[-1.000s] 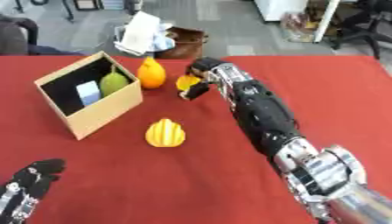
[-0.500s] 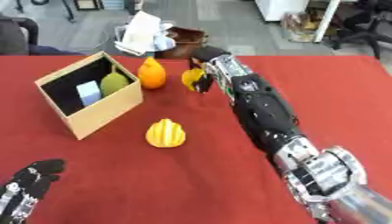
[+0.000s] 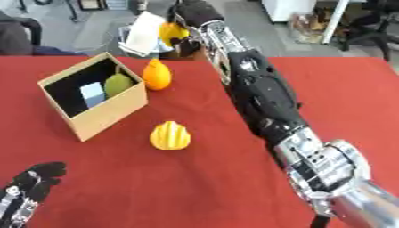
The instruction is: Pick up objects on the table and place them in the box.
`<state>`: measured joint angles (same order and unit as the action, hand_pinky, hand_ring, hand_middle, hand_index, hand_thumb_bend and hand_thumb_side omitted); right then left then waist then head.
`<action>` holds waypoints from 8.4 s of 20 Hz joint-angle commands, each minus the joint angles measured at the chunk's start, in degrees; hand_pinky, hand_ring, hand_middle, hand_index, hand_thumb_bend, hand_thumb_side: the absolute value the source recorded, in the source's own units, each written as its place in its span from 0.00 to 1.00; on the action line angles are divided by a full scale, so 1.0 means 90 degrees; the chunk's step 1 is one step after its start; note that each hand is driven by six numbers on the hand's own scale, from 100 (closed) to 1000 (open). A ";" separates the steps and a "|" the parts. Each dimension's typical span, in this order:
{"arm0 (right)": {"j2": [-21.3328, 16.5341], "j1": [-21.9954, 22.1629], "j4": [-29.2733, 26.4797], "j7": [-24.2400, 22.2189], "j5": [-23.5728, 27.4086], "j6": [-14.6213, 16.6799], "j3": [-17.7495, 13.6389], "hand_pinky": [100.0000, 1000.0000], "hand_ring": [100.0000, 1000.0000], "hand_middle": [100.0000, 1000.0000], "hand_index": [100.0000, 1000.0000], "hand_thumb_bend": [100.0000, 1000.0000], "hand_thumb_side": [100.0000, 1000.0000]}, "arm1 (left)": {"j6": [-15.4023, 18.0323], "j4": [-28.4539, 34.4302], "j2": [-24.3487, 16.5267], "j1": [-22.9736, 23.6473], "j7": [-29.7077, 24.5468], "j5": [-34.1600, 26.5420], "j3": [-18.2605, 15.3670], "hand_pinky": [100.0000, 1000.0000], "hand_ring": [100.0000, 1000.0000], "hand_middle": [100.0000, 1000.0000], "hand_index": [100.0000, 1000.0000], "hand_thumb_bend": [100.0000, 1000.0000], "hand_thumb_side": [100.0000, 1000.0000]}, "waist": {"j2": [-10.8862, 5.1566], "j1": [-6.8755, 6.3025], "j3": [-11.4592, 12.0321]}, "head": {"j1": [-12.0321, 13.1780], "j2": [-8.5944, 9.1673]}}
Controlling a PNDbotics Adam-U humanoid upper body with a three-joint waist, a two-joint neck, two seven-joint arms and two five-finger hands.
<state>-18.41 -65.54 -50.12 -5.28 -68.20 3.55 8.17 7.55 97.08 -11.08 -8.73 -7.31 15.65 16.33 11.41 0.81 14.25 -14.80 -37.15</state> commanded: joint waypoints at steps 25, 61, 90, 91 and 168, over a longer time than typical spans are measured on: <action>0.1197 0.0043 0.0031 -0.0282 0.0243 0.0619 0.0653 0.73 0.73 0.84 0.95 0.07 0.74 | 0.0085 -0.0004 -0.0026 -0.0109 -0.0148 -0.0014 0.0060 0.78 0.79 0.76 0.84 0.35 0.90 | -0.0044 0.0080 0.0180 | -0.0195 0.0088; 0.0407 0.0146 0.1642 -0.0088 0.0357 -0.0296 -0.0353 0.72 0.72 0.81 0.94 0.01 0.70 | 0.0102 0.0055 0.0009 -0.0136 -0.0220 -0.0060 0.0029 0.78 0.80 0.75 0.84 0.34 0.90 | 0.0086 -0.0041 0.0208 | -0.0196 0.0190; 0.0477 0.0273 0.0992 0.1670 0.0209 -0.1094 -0.0381 0.52 0.46 0.32 0.32 0.00 0.00 | 0.0129 0.0077 0.0167 -0.0387 -0.0289 -0.0086 0.0067 0.78 0.80 0.74 0.84 0.34 0.90 | 0.0311 -0.0015 0.0568 | -0.0524 0.0429; 0.0468 0.0272 0.0988 0.1788 0.0269 -0.1098 -0.0365 0.52 0.45 0.32 0.31 0.00 0.00 | 0.0130 0.0074 0.0165 -0.0381 -0.0284 -0.0083 0.0062 0.78 0.80 0.74 0.85 0.34 0.90 | 0.0305 -0.0010 0.0557 | -0.0520 0.0429; -0.0274 0.1814 -0.2346 -0.3136 0.2313 0.1579 0.2417 0.78 0.75 0.75 0.88 0.06 0.57 | 0.0465 0.0670 -0.0147 0.0088 0.0916 -0.0848 -0.0646 0.71 0.65 0.58 0.75 0.31 0.67 | -0.0032 0.0100 -0.0744 | 0.0252 0.0179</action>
<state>-20.77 -48.59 -70.72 -32.74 -46.13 17.05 30.35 11.60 102.48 -11.36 -7.53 -0.37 8.72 10.18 12.80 1.31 7.55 -12.65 -35.73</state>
